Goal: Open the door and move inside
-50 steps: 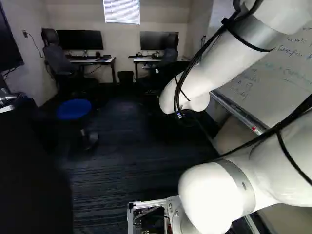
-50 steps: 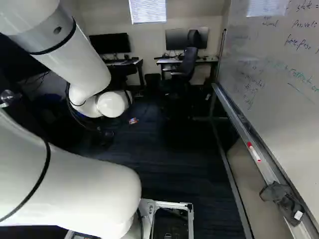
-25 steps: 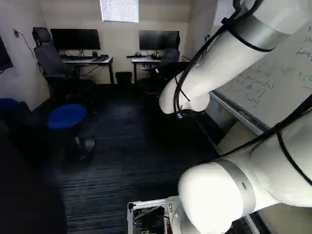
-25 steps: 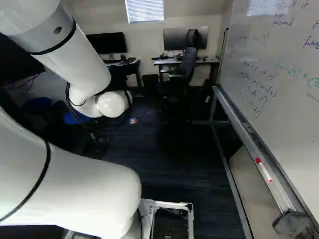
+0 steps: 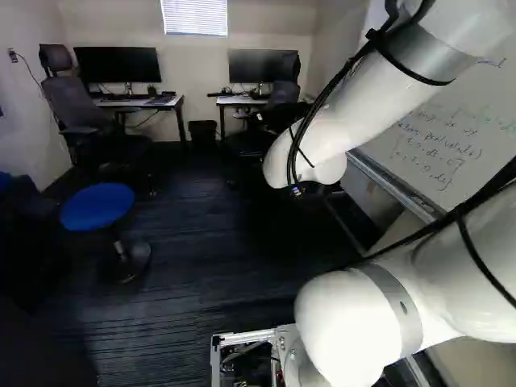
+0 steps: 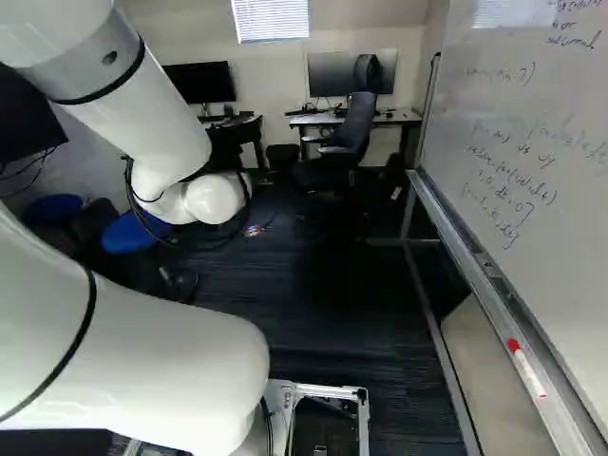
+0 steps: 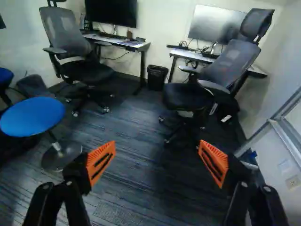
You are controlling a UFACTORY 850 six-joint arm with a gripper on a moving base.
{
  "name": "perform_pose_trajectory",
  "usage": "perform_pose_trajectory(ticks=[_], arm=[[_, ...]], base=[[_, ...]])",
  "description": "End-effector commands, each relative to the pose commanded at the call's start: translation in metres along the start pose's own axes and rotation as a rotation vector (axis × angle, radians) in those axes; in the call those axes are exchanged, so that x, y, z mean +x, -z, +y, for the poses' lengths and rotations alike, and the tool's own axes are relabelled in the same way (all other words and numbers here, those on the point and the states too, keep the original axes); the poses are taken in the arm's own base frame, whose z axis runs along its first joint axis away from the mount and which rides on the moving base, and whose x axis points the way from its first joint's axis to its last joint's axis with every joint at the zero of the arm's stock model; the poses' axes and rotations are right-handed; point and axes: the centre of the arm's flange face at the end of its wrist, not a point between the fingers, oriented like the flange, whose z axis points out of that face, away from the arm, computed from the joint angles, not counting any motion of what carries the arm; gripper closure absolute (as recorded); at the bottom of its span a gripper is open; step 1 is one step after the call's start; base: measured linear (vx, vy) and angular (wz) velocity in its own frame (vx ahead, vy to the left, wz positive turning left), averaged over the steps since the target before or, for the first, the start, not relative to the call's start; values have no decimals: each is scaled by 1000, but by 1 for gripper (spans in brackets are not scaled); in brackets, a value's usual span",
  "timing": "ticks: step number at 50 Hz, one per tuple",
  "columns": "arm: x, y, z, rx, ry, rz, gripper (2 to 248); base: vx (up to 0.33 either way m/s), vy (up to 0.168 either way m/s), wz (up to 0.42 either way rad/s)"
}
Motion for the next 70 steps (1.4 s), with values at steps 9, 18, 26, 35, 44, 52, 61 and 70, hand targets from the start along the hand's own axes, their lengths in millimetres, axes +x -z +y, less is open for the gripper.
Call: perform_pose_trajectory(ticks=[9, 18, 26, 35, 44, 52, 61, 70], arm=[[0, 0, 0, 0, 0, 0, 3], [0, 0, 0, 0, 0, 0, 3], [0, 0, 0, 0, 0, 0, 3], [0, 0, 0, 0, 0, 0, 3], [0, 0, 0, 0, 0, 0, 3], [0, 0, 0, 0, 0, 0, 3], [0, 0, 0, 0, 0, 0, 3], [0, 0, 0, 0, 0, 0, 3]], base=[[210, 4, -6], [204, 1, -5], [202, 3, -3], [198, 2, -10], [197, -3, -7], [186, -2, -8], [183, 1, -15], [183, 0, -19]])
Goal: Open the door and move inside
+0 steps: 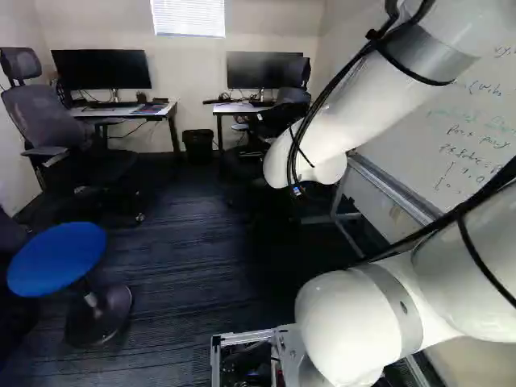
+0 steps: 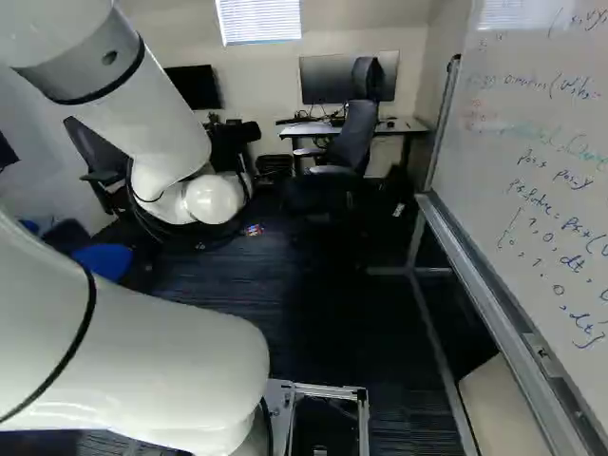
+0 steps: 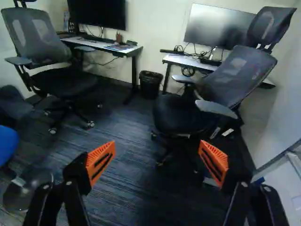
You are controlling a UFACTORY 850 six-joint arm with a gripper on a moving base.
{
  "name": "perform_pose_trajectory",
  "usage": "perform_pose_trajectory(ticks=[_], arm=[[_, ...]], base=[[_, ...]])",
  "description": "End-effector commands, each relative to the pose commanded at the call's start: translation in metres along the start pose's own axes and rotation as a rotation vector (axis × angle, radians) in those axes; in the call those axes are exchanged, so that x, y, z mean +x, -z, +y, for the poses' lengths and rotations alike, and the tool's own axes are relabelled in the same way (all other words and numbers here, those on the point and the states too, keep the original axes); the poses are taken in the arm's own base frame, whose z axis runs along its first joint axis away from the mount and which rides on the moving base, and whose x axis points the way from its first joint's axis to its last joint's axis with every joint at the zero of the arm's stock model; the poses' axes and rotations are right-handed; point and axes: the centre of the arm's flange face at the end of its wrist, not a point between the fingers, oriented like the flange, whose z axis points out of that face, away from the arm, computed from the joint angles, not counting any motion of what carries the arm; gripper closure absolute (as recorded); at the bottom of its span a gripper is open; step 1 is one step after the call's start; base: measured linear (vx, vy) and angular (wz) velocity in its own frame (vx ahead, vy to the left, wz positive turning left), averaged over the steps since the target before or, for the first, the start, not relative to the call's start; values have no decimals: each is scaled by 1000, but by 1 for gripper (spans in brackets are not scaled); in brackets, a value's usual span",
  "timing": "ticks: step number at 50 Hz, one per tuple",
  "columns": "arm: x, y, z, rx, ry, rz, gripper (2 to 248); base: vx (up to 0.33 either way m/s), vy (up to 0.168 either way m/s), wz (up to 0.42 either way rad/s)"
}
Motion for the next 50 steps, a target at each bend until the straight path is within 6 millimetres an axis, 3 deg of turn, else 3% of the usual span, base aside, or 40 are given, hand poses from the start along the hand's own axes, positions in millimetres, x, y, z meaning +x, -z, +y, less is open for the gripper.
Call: perform_pose_trajectory(ticks=[26, 50], arm=[[0, 0, 0, 0, 0, 0, 3], [0, 0, 0, 0, 0, 0, 3]], base=[[142, -1, -14], [-6, 0, 0]])
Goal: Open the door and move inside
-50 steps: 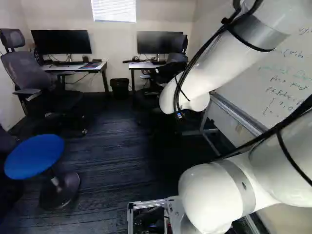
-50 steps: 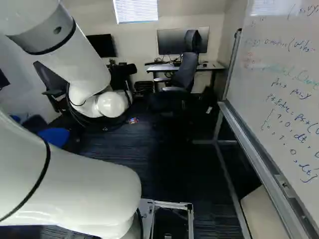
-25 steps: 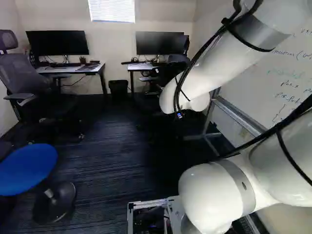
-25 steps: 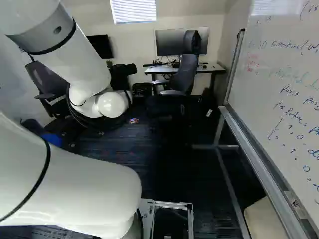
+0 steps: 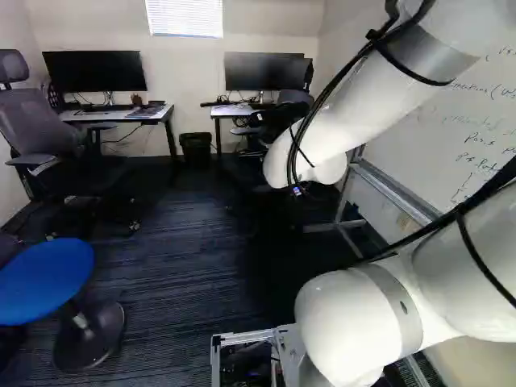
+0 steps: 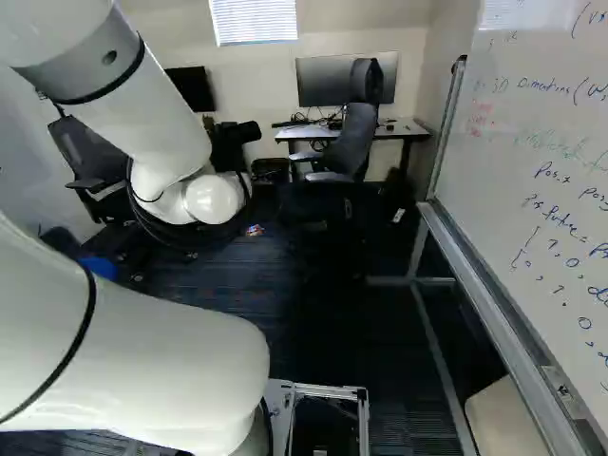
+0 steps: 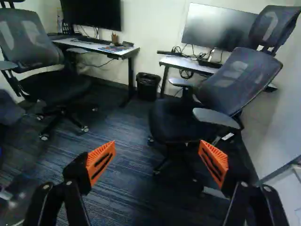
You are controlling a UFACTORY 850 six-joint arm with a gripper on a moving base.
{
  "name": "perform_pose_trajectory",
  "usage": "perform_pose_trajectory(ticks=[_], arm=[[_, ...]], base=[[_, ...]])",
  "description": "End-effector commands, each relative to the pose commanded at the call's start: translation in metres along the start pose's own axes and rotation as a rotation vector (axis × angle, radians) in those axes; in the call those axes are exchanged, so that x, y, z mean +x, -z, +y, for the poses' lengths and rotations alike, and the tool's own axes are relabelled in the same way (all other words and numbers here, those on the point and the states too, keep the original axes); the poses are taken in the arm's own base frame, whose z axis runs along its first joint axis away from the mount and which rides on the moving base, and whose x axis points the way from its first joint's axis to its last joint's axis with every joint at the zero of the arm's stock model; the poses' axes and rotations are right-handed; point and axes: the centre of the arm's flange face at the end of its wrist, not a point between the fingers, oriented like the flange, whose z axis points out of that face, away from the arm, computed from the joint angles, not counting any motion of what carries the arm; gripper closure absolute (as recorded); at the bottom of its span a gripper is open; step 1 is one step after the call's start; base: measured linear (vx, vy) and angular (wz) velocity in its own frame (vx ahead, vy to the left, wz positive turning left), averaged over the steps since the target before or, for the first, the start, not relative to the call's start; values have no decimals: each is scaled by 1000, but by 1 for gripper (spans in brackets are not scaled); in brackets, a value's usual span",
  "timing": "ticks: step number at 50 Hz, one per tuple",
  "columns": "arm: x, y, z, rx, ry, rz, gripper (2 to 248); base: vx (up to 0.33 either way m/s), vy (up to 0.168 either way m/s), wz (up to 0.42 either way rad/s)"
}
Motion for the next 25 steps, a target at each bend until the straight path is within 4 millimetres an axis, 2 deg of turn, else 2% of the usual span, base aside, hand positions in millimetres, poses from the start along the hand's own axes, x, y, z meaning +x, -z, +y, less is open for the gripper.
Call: perform_pose_trajectory(ticks=[25], arm=[[-3, 1, 0, -4, -6, 0, 3]], base=[[0, 0, 0]])
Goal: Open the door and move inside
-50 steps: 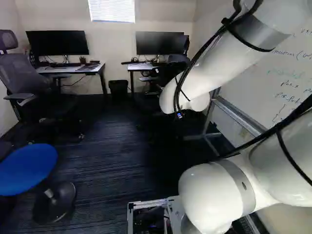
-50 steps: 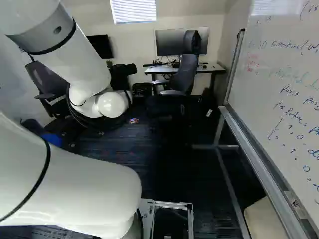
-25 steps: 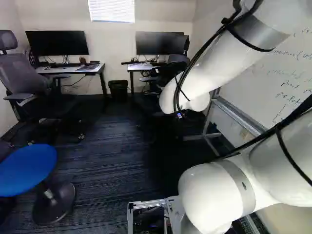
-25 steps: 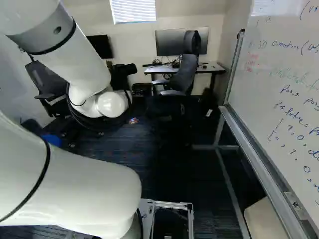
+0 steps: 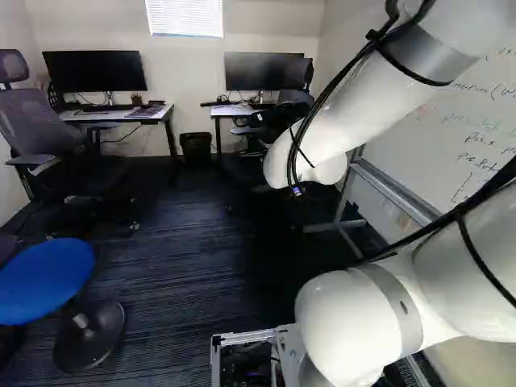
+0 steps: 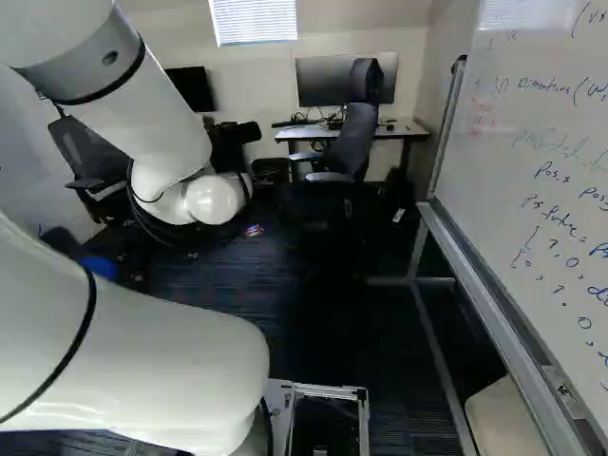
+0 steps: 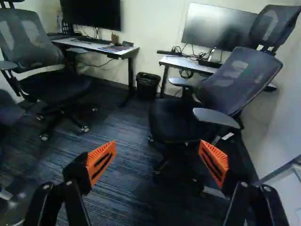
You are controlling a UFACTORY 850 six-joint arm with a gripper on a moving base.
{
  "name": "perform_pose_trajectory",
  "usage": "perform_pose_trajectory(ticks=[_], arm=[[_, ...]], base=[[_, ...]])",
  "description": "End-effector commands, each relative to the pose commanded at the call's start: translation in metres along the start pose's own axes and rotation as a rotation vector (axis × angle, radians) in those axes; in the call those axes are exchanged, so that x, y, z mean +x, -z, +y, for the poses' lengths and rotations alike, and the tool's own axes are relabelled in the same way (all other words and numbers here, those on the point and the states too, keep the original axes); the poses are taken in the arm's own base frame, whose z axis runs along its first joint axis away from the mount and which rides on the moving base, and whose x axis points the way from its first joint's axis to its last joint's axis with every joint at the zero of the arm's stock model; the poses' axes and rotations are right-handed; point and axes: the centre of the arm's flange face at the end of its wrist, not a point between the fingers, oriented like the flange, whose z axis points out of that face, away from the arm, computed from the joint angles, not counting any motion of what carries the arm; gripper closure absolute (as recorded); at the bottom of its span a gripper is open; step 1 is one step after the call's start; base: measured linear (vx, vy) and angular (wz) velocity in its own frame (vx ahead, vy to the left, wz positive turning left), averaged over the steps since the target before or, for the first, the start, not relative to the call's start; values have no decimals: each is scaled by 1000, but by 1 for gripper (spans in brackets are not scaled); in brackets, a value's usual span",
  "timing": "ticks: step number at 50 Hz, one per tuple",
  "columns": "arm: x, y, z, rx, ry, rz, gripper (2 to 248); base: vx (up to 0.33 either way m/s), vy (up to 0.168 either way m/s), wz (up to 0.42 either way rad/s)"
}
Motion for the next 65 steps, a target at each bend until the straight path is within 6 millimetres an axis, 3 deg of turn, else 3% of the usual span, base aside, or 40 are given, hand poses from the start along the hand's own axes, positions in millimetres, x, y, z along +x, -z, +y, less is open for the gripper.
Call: perform_pose_trajectory(ticks=[21, 65], arm=[[-21, 5, 3, -32, -43, -3, 3], [-97, 33, 13, -183, -183, -12, 3]], base=[[0, 0, 0], [0, 0, 0]])
